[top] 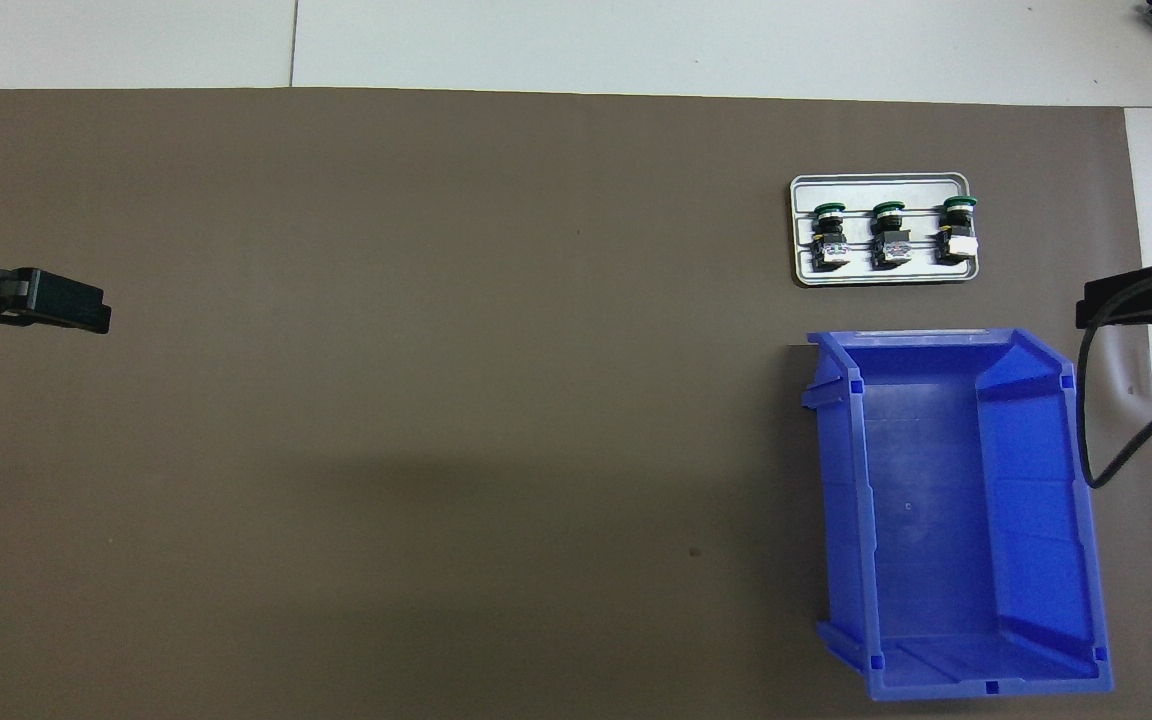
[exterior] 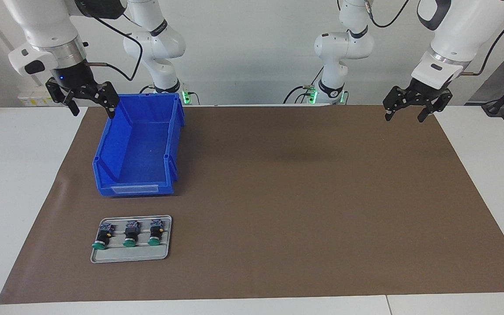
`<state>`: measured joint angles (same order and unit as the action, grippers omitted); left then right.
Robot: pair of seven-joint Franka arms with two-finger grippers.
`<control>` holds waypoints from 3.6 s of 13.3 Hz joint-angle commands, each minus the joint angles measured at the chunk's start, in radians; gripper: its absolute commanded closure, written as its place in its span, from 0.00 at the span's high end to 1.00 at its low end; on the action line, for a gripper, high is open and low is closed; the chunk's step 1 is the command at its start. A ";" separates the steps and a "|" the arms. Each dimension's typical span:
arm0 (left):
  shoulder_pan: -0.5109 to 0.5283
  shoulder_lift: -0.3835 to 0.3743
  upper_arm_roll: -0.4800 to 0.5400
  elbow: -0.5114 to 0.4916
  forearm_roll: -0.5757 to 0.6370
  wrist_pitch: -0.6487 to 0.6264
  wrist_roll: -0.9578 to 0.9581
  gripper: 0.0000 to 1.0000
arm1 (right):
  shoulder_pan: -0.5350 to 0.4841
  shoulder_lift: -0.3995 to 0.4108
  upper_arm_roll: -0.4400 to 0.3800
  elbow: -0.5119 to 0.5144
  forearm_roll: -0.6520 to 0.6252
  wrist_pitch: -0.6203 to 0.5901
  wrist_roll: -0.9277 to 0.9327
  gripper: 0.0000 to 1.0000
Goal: Place and press button with both arms
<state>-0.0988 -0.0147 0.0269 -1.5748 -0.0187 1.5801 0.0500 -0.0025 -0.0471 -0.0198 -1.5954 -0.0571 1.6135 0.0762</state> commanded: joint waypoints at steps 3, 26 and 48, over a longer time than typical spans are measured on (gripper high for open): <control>0.007 -0.024 -0.002 -0.030 0.009 0.017 0.011 1.00 | -0.007 0.096 0.008 -0.021 0.005 0.165 0.008 1.00; 0.007 -0.024 -0.002 -0.030 0.009 0.018 0.011 1.00 | -0.016 0.605 0.011 -0.097 0.006 0.846 -0.053 0.00; 0.007 -0.024 -0.002 -0.030 0.009 0.017 0.011 1.00 | 0.679 0.628 0.012 0.121 -0.158 0.476 2.266 0.00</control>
<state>-0.0988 -0.0147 0.0269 -1.5749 -0.0187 1.5801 0.0500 0.6702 0.5849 -0.0072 -1.4379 -0.1930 2.0691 2.2716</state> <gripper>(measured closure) 0.000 0.581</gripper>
